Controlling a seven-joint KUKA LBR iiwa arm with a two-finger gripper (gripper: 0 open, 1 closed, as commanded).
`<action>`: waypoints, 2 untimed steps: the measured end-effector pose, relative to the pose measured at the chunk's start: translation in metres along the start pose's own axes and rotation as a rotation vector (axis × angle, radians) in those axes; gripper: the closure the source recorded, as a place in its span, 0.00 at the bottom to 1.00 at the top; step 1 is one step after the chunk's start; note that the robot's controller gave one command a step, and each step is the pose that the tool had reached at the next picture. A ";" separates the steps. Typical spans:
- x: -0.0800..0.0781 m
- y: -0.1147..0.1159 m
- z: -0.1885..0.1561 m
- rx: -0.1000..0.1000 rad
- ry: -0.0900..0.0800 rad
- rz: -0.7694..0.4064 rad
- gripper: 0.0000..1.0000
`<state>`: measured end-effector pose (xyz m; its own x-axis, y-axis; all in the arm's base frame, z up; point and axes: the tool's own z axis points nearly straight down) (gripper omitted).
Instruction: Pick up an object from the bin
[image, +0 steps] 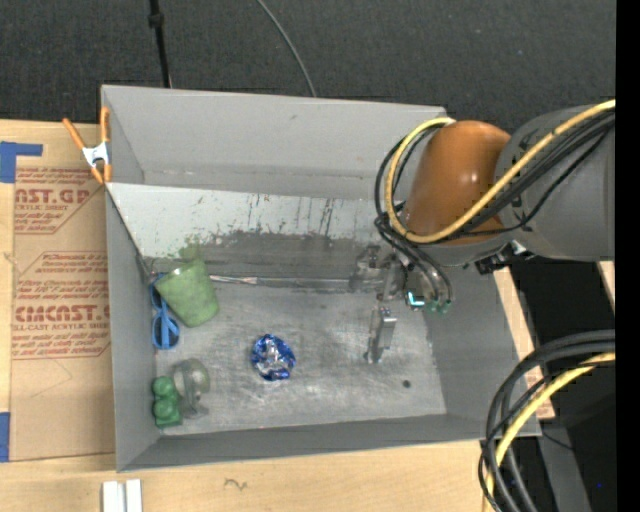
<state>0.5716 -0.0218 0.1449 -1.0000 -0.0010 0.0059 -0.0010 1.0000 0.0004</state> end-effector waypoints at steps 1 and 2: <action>0.001 0.052 0.075 -0.002 -0.013 -0.027 0.00; 0.061 0.106 0.073 0.000 -0.015 -0.253 0.00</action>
Offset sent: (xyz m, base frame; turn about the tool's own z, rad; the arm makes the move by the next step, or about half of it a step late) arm -0.0028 0.0489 -0.0739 -0.0237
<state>0.5105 0.0839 0.0720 -0.9678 -0.2517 -0.0092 -0.2517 0.9678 0.0001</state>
